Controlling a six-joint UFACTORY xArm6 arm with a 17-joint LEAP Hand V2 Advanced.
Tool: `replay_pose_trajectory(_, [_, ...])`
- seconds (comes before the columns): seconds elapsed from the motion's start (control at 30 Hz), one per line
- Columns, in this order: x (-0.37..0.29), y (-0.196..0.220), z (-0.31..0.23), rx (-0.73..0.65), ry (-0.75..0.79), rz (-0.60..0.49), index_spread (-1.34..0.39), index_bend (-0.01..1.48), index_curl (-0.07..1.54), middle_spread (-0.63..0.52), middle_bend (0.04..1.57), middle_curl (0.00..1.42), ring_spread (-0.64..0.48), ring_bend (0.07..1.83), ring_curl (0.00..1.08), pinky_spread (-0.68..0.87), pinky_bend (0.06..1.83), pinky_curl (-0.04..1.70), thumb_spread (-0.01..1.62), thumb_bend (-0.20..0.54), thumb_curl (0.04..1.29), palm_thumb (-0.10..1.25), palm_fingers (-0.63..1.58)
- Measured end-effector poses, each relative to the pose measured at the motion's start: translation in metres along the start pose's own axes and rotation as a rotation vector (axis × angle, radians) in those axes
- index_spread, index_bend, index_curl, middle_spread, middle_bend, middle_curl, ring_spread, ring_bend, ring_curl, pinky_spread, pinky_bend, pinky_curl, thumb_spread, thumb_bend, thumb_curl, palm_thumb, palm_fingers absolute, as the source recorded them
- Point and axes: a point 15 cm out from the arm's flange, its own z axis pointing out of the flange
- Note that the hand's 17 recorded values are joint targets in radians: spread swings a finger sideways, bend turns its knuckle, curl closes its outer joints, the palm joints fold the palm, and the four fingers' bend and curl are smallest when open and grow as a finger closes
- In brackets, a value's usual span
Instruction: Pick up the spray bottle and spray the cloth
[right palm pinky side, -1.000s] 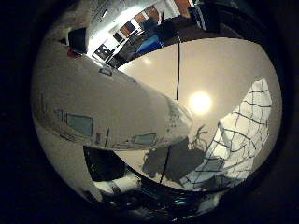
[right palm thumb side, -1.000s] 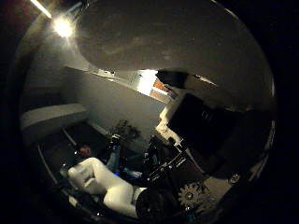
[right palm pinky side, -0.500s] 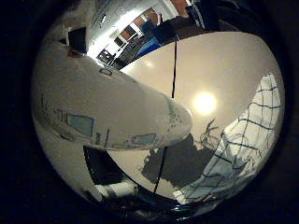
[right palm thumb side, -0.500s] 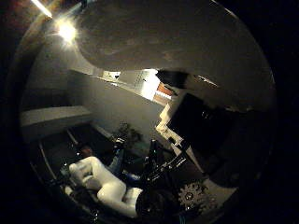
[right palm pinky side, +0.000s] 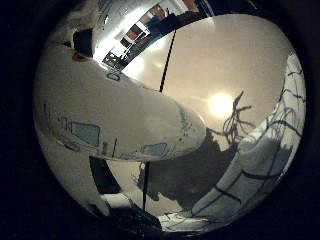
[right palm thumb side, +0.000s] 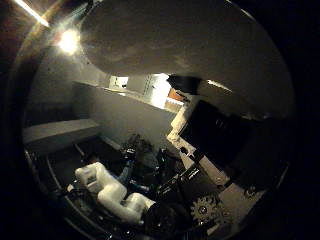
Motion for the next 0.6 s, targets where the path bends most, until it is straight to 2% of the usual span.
replay_pose_trajectory(0.1, [0.007,0.0,0.002,-0.005,-0.015,-0.012,-0.17,1.18,0.63,-0.08,1.33,0.59,-0.16,1.44,0.57,-0.24,1.08,0.94,1.12,-0.026,0.49,0.97,1.21])
replay_pose_trajectory(0.2, [0.01,0.001,0.003,-0.009,-0.017,-0.035,-0.18,1.09,0.61,-0.08,1.29,0.57,-0.17,1.41,0.55,-0.27,1.06,0.89,1.07,-0.023,0.49,0.95,1.18])
replay_pose_trajectory(0.27, [0.008,0.003,0.004,-0.021,-0.021,-0.051,-0.2,0.96,0.59,-0.09,1.27,0.56,-0.18,1.36,0.53,-0.3,1.06,0.86,1.04,-0.031,0.49,0.92,1.12])
replay_pose_trajectory(0.37, [-0.003,0.004,0.011,-0.047,-0.048,-0.074,-0.25,0.59,0.53,-0.13,1.14,0.53,-0.21,1.32,0.52,-0.37,1.1,0.8,0.98,-0.029,0.49,0.87,0.96])
replay_pose_trajectory(0.43, [-0.008,0.009,0.015,-0.079,-0.058,-0.092,-0.33,0.39,0.48,-0.15,0.99,0.5,-0.22,1.34,0.52,-0.41,1.12,0.78,0.98,-0.025,0.49,0.86,0.75])
replay_pose_trajectory(0.5, [-0.007,0.015,0.016,-0.117,-0.052,-0.108,-0.38,0.3,0.46,-0.17,0.88,0.48,-0.23,1.34,0.51,-0.42,1.11,0.76,0.99,-0.023,0.49,0.86,0.63])
replay_pose_trajectory(0.6, [-0.006,0.02,0.015,-0.152,-0.041,-0.13,-0.43,0.31,0.46,-0.16,0.71,0.44,-0.23,1.24,0.49,-0.35,1.0,0.74,1.01,-0.028,0.47,0.83,0.36])
